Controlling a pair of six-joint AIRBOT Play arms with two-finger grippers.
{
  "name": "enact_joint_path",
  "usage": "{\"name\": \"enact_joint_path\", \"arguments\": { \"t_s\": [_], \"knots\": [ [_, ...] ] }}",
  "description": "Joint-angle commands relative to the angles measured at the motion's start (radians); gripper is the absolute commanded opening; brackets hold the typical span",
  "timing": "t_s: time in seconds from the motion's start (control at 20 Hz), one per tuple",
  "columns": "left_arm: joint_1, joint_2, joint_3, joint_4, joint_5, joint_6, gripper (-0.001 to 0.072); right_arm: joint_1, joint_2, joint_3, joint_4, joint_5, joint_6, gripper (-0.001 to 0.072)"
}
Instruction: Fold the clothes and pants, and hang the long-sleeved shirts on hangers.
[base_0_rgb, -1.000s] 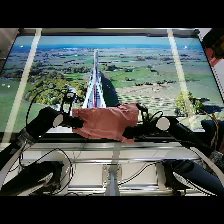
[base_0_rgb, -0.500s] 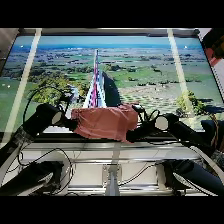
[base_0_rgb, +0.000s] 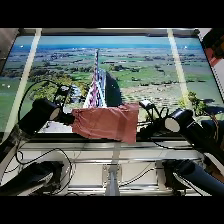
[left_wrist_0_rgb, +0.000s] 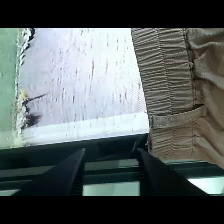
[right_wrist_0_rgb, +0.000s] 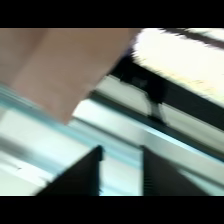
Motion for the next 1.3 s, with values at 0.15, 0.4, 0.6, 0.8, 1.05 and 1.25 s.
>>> {"name": "enact_joint_path", "arguments": {
  "t_s": [0.15,0.4,0.6,0.8,1.05,1.25],
  "knots": [
    [0.001,0.008,0.005,0.0,0.041,0.005,0.0013,-0.151,0.043,0.006,-0.335,-0.236,0.072,0.0007],
    [0.011,0.106,0.006,-0.044,0.186,-0.037,0.0013,-0.493,0.015,0.006,-0.259,-0.351,0.061,0.0005],
    [0.055,0.212,0.006,-0.06,0.262,-0.06,0.0013,-0.779,-0.028,-0.008,0.324,-0.295,-0.35,0.0004],
    [0.064,0.243,0.006,-0.06,0.275,-0.06,0.0013,-0.82,-0.114,-0.138,0.822,-0.16,-0.789,0.0005],
    [0.064,0.241,0.005,-0.06,0.278,-0.06,0.0013,-0.773,-0.182,-0.298,0.994,-0.235,-0.846,0.0557],
    [0.063,0.241,0.005,-0.06,0.278,-0.06,0.0013,-0.738,-0.219,-0.303,1.045,-0.287,-0.789,0.0578]
  ]
}}
